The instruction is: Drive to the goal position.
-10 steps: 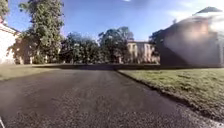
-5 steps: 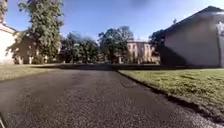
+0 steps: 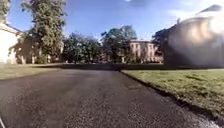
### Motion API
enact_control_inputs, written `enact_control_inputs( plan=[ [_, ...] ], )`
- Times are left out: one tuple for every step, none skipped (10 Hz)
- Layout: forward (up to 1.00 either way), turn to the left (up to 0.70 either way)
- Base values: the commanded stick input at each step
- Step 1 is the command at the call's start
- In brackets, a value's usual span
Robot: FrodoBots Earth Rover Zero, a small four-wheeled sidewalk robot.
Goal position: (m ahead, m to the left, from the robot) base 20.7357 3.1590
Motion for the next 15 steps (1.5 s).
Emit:
enact_control_inputs(
  plan=[
    [0.50, 0.00],
    [0.50, 0.00],
    [0.50, 0.00],
    [0.50, 0.00],
    [0.50, 0.00],
    [0.50, 0.00],
    [0.50, 0.00],
    [0.50, 0.00],
    [0.50, 0.00],
    [0.50, 0.00],
    [0.50, 0.00],
    [0.50, 0.00],
    [0.50, 0.00],
    [0.50, 0.00],
    [0.50, 0.00]
  ],
)
